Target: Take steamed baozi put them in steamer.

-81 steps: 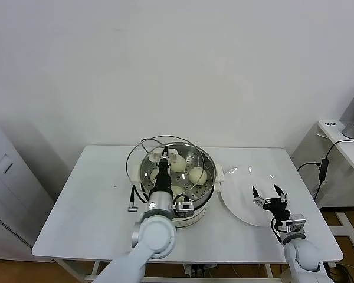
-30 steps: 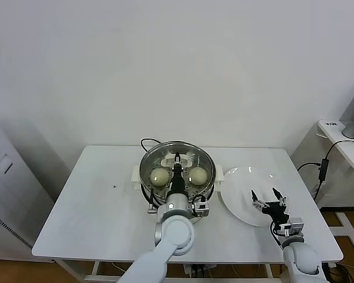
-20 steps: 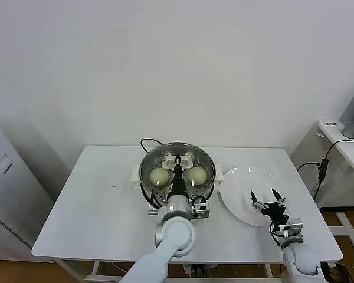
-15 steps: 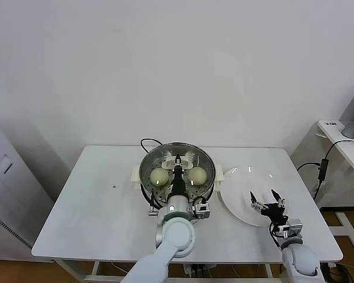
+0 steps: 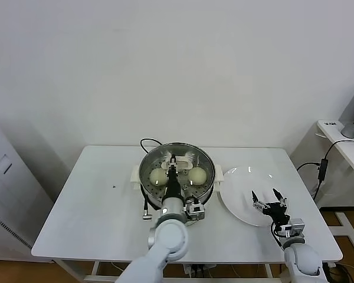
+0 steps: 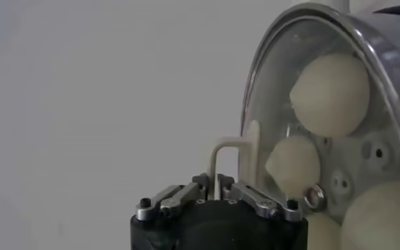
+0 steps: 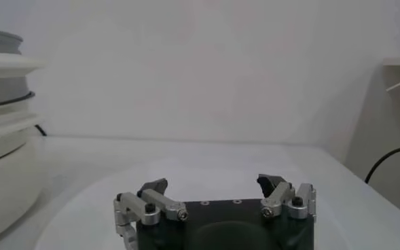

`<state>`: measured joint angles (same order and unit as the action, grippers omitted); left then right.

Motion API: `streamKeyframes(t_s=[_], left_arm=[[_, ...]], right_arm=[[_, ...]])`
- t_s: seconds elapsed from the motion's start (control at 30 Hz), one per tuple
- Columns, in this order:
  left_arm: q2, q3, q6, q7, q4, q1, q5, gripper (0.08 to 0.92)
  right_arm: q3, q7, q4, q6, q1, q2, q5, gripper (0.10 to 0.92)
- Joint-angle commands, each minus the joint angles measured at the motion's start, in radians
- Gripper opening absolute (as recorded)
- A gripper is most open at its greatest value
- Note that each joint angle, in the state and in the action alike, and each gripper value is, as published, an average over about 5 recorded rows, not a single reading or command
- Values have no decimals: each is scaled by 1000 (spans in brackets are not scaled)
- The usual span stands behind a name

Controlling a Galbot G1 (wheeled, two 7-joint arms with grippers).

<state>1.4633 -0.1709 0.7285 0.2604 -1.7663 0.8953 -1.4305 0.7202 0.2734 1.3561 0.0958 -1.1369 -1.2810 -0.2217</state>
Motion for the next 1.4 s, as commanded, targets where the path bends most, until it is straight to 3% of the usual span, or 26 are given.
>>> streamKeyframes(t_s=[0.03, 0.13, 0.27, 0.5, 0.7, 0.8, 1.17, 1.4], left_arm=[[-147, 78, -208, 28, -328, 56, 609, 411], [-195, 140, -312, 64, -396, 68, 995, 498], [-244, 260, -364, 59, -457, 71, 1522, 611], [-274, 572, -347, -107, -455, 160, 1953, 792], [-296, 732, -389, -264, -340, 252, 1955, 822], [-310, 750, -430, -296, -272, 285, 1907, 823], [-334, 708, -539, -289, 19, 274, 1787, 823], [-304, 680, -558, -300, 92, 258, 1709, 823]], right_arm=[[-1, 1, 0, -1, 4, 1, -8, 823], [-3, 5, 1, -5, 7, 2, -21, 823], [-10, 5, 8, -24, 10, -2, -51, 823], [-27, -29, 43, -24, 6, 7, -52, 823], [-23, -28, 80, -2, -4, 17, -52, 823], [-16, -25, 100, 0, -9, 15, -51, 823], [-3, -53, 177, -34, -34, 6, -58, 823], [0, -68, 199, -57, -49, 9, -63, 823]])
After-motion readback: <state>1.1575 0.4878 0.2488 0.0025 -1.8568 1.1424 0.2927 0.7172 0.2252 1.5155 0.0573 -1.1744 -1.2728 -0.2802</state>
